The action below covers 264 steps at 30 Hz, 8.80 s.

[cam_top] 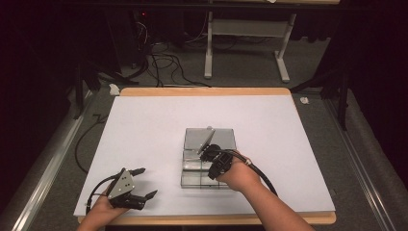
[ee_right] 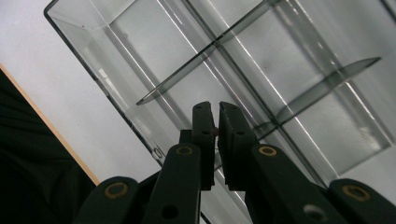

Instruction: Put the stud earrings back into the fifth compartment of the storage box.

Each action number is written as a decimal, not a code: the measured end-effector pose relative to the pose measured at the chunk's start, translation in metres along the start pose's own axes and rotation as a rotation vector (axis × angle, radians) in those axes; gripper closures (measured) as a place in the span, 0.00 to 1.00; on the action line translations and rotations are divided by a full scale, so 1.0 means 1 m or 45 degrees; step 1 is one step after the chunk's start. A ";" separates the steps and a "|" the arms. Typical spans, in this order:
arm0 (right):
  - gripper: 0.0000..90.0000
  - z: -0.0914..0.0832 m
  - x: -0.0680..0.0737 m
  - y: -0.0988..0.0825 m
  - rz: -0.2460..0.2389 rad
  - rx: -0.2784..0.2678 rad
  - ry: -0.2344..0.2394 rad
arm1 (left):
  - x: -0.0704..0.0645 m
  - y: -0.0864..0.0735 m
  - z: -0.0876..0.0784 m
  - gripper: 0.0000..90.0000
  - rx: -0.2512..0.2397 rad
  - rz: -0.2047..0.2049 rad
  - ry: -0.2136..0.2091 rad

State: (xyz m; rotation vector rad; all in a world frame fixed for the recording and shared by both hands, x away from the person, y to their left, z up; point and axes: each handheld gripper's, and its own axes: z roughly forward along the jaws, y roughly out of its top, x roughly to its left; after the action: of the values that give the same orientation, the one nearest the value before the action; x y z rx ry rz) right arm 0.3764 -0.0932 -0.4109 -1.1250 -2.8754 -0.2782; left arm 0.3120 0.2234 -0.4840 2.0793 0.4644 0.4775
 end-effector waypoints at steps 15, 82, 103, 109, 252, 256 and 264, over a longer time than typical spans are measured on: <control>0.95 0.023 0.001 0.000 0.001 0.041 0.019 | 0.000 0.000 0.000 0.16 -0.002 0.004 -0.001; 0.84 -0.008 -0.058 -0.095 0.264 0.046 -0.056 | 0.000 0.000 0.001 0.17 0.013 0.002 0.000; 0.96 0.007 -0.061 -0.090 0.259 0.082 -0.080 | 0.000 0.000 0.001 0.17 0.016 0.001 -0.004; 0.96 0.001 -0.060 -0.089 0.267 0.087 -0.066 | -0.001 0.000 0.001 0.17 0.016 0.007 0.002; 0.45 -0.031 -0.092 -0.133 0.442 -0.278 -0.188 | 0.000 0.000 0.000 0.16 0.007 0.001 0.008; 0.42 -0.021 -0.086 -0.138 0.419 -0.391 -0.212 | 0.000 0.000 0.000 0.16 0.006 0.001 0.009; 0.40 -0.005 -0.076 -0.160 0.410 -0.639 -0.284 | 0.000 0.000 0.000 0.16 0.008 -0.007 0.007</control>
State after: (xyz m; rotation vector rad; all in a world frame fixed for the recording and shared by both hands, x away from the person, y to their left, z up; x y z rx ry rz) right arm 0.3244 -0.2601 -0.4383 -1.7730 -2.8126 -0.9480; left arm 0.3123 0.2232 -0.4840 2.0829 0.4752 0.4793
